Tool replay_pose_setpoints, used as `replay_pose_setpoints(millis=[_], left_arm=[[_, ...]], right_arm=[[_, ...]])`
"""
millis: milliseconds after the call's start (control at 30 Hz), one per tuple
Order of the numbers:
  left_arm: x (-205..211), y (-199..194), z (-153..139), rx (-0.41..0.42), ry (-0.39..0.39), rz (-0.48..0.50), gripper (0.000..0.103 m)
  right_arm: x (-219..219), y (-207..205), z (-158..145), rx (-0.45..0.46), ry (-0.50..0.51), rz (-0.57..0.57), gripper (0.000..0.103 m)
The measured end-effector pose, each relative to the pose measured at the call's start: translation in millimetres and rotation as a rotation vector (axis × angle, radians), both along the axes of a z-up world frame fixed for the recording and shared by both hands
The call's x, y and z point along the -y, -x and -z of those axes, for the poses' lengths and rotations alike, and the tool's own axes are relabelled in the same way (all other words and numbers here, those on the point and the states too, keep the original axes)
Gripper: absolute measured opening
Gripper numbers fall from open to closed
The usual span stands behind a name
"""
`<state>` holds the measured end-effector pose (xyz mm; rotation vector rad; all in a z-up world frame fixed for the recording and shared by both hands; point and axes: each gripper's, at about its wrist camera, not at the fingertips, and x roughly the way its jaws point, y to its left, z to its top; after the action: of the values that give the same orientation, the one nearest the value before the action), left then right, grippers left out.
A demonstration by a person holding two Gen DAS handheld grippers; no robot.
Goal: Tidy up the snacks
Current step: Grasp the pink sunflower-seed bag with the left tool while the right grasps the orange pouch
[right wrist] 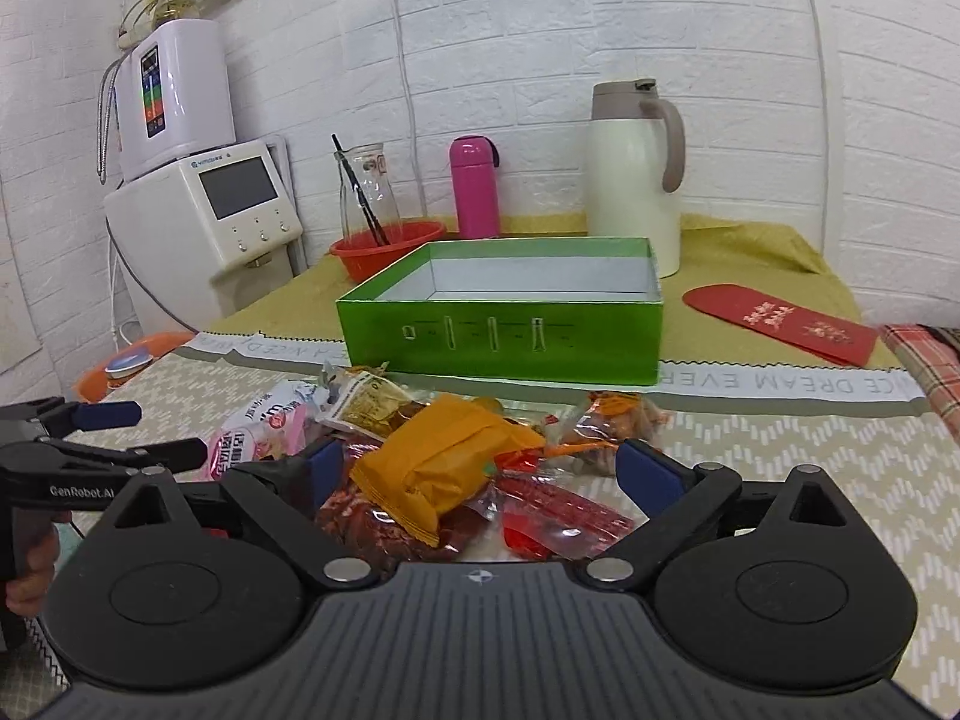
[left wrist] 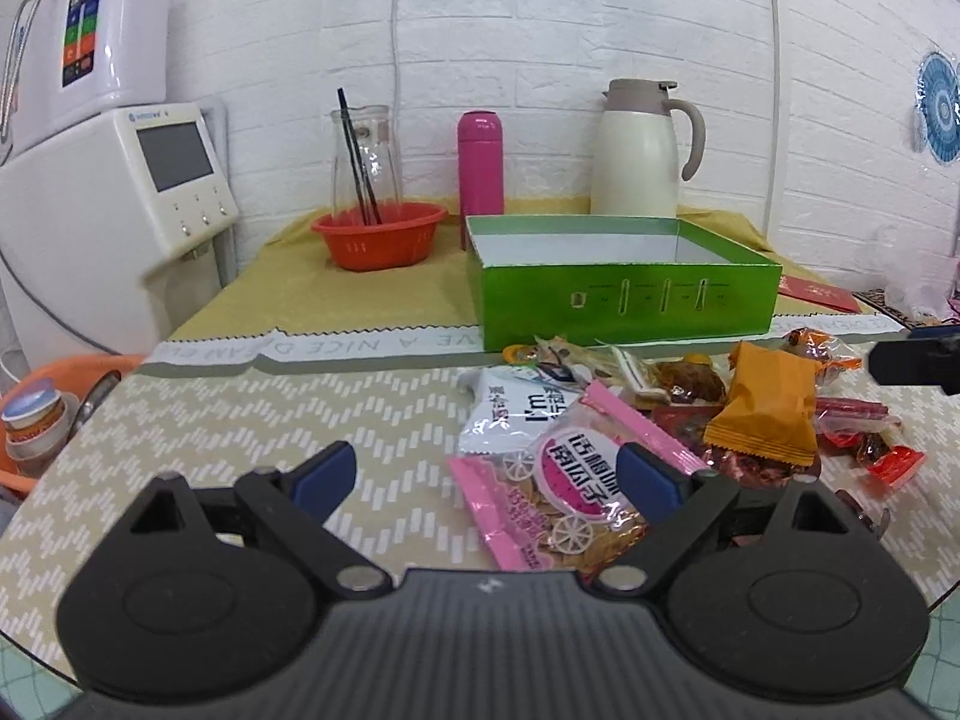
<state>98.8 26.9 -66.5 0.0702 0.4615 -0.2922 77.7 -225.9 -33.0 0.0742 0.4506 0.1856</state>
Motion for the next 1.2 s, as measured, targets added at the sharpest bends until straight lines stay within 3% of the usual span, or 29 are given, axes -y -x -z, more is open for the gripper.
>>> replay_pose_setpoints(millis=[167, 333, 467, 533, 600, 633, 700, 800, 933, 967, 1000, 1100, 1133, 1200], left_arm=[[12.1, -10.8, 3.9, 0.002, -0.015, 0.068, 0.092], [19.7, -26.2, 8.5, -0.052, 0.015, 0.129, 0.092], [25.4, -31.5, 17.4, -0.052, 0.001, 0.122, 0.091], [23.1, -31.9, 18.8, -0.056, 0.030, 0.129, 0.084], [18.4, -32.6, 17.3, -0.055, 0.057, 0.117, 0.062], [15.2, -33.5, 16.1, -0.057, 0.074, 0.101, 0.055], [6.0, -36.1, 14.8, -0.075, 0.132, 0.084, 0.041], [0.9, -35.1, 14.8, -0.079, 0.155, 0.089, 0.036], [7.8, -26.0, 9.7, -0.050, 0.089, 0.094, 0.032], [8.1, -22.5, 6.9, -0.036, 0.069, 0.076, 0.037], [7.8, -19.0, 3.7, -0.026, 0.052, 0.052, 0.061], [-2.8, -6.9, -8.6, 0.026, 0.053, 0.006, 0.077], [-5.9, -5.0, -12.2, 0.021, 0.064, 0.028, 0.081], [-8.0, -3.3, -14.6, 0.014, 0.096, 0.104, 0.102]], right_arm=[[-20.8, -37.8, 13.1, -0.086, 0.021, 0.041, 0.103], [-30.4, -57.6, 20.2, -0.144, 0.025, 0.057, 0.103], [-45.6, -64.7, 24.5, -0.163, 0.109, 0.032, 0.103], [-55.9, -65.0, 29.6, -0.159, 0.195, 0.022, 0.103], [-64.6, -64.3, 33.7, -0.144, 0.270, 0.007, 0.103], [-64.8, -63.4, 33.4, -0.143, 0.262, -0.005, 0.102], [-62.3, -62.3, 31.4, -0.152, 0.223, -0.017, 0.088], [-60.5, -59.6, 30.5, -0.142, 0.212, -0.014, 0.084], [-54.3, -51.3, 24.9, -0.117, 0.149, 0.002, 0.083], [-52.8, -47.9, 22.3, -0.102, 0.133, 0.005, 0.083], [-50.8, -45.8, 20.2, -0.099, 0.126, 0.006, 0.082], [-47.2, -37.8, 14.9, -0.077, 0.104, 0.013, 0.082], [-46.5, -36.0, 13.8, -0.071, 0.098, 0.011, 0.082], [-44.2, -32.9, 12.6, -0.063, 0.082, 0.013, 0.082]])
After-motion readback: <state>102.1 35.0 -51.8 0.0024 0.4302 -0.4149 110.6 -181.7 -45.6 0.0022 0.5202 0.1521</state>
